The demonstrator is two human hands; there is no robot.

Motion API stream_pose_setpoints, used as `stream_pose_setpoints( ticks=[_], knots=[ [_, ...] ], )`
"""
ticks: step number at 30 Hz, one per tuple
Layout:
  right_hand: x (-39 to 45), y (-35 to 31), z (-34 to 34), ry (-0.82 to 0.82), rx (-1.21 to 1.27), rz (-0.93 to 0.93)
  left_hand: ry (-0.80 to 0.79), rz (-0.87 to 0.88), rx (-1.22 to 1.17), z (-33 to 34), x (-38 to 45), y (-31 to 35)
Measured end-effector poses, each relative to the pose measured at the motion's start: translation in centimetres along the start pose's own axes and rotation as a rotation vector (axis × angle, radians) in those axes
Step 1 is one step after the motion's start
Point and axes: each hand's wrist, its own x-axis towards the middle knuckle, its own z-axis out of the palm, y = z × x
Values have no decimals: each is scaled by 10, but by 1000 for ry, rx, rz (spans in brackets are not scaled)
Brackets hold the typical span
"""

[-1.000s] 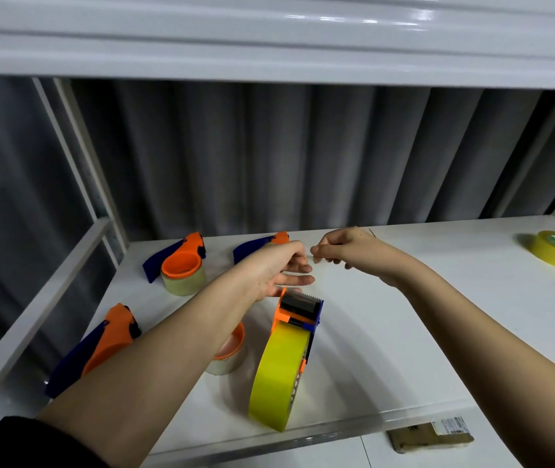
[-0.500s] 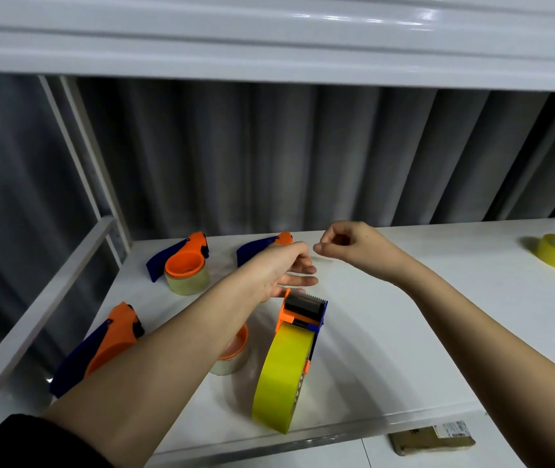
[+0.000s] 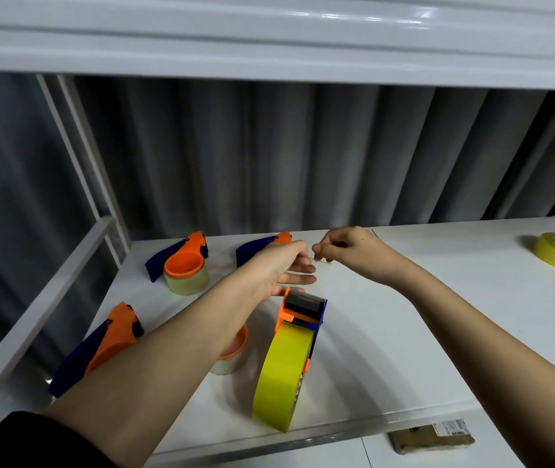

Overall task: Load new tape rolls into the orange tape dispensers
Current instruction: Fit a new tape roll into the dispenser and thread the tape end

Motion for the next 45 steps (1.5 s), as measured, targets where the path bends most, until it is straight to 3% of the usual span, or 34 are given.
stream_pose_setpoints(
  ticks=[12, 16, 22, 30, 39, 42, 45],
  knots=[
    [3, -3, -2, -77, -9, 21, 0, 52, 108, -1, 1, -1],
    [2, -4, -7, -215, 144, 170, -66, 7, 55, -7, 0, -3],
    [5, 8, 0, -439, 643, 427, -109, 43, 82, -10, 0, -4],
    [3, 12, 7, -507, 819, 406, -120, 40, 117, -10, -2, -4],
    [0, 8, 7, -355, 474, 259, -112, 3, 106, -10, 3, -5],
    [-5, 2, 9, -201, 311, 179, -109, -43, 55, -11, 2, -5],
    [-10, 1, 14, 69, 78, 61, -120, -68, 0, -11, 0, -2]
  ],
)
